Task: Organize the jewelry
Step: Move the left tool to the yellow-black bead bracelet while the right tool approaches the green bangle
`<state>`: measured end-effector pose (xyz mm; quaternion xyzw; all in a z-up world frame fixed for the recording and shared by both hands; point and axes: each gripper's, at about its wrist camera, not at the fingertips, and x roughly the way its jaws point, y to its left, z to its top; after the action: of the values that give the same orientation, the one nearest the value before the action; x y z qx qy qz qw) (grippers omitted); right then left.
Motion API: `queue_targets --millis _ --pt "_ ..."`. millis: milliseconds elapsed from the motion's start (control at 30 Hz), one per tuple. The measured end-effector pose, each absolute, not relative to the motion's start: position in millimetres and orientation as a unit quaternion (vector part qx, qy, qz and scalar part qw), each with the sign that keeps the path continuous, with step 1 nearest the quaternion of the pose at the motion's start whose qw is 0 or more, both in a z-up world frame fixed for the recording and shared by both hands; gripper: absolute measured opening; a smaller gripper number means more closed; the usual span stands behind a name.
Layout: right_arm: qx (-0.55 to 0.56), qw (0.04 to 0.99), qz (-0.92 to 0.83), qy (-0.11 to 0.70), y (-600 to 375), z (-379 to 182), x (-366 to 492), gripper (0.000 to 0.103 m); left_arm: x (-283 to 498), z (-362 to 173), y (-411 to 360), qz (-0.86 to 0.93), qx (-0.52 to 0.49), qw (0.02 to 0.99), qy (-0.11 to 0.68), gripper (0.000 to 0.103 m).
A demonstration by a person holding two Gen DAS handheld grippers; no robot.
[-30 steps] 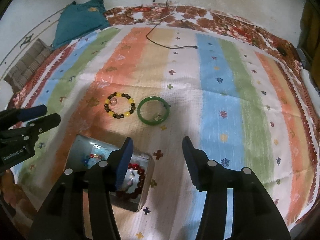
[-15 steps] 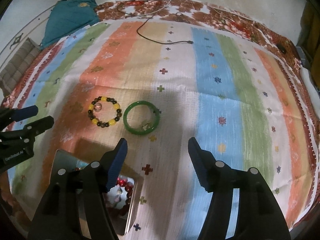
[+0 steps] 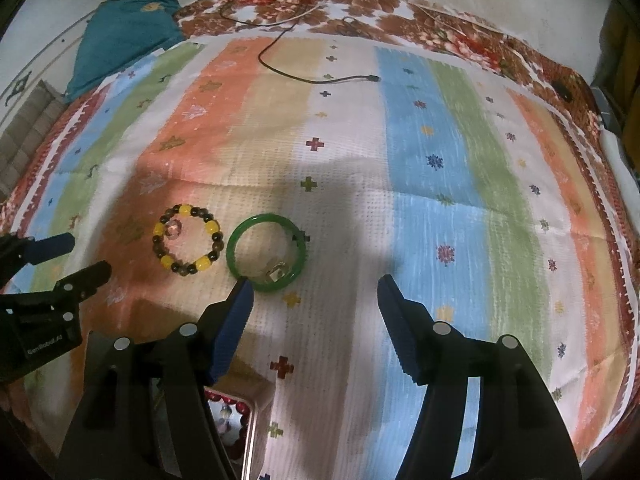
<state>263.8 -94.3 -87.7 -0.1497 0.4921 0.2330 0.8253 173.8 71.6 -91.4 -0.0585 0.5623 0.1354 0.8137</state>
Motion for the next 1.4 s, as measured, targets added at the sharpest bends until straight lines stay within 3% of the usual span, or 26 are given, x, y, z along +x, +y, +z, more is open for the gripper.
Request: queue_targets --millis 1400 --pt "-0.176 0.794 0.223 0.538 -54.9 -152.0 313.8 0.064 224.7 -148.5 92.0 0.107 -0.094 0.785 0.602 0.061"
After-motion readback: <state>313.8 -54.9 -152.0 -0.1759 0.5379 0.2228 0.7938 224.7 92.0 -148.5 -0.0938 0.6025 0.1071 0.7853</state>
